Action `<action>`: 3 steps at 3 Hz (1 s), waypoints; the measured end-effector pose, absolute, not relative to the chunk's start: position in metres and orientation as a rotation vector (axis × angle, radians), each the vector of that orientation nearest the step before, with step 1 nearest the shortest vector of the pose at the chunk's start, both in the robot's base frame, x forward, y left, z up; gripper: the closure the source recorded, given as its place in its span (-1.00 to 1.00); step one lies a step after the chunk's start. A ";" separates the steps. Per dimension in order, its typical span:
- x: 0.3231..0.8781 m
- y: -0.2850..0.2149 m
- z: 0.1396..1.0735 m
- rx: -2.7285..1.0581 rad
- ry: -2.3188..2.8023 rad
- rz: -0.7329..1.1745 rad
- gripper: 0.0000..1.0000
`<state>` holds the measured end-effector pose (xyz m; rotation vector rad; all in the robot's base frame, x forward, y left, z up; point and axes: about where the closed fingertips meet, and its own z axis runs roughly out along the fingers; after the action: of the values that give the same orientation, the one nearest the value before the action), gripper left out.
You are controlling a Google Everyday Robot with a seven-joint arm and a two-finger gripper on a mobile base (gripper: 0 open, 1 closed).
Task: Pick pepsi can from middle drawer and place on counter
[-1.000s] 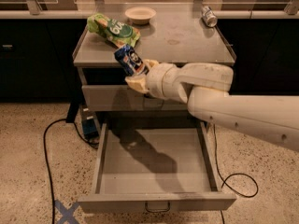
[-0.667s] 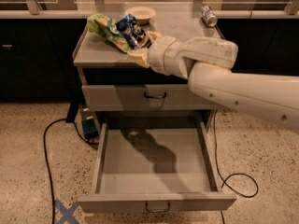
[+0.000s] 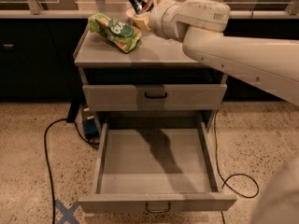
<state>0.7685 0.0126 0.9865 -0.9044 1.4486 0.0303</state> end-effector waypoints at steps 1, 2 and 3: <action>0.811 0.007 0.986 -0.856 1.497 0.004 1.00; 0.849 0.014 0.947 -0.835 1.589 0.036 1.00; 0.870 0.013 0.903 -0.864 1.691 0.038 1.00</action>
Offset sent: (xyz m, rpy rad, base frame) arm 0.1681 -0.0629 -0.0458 0.0832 0.3054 -0.2360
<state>0.8698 0.0130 0.9033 -0.8644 1.6908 0.0384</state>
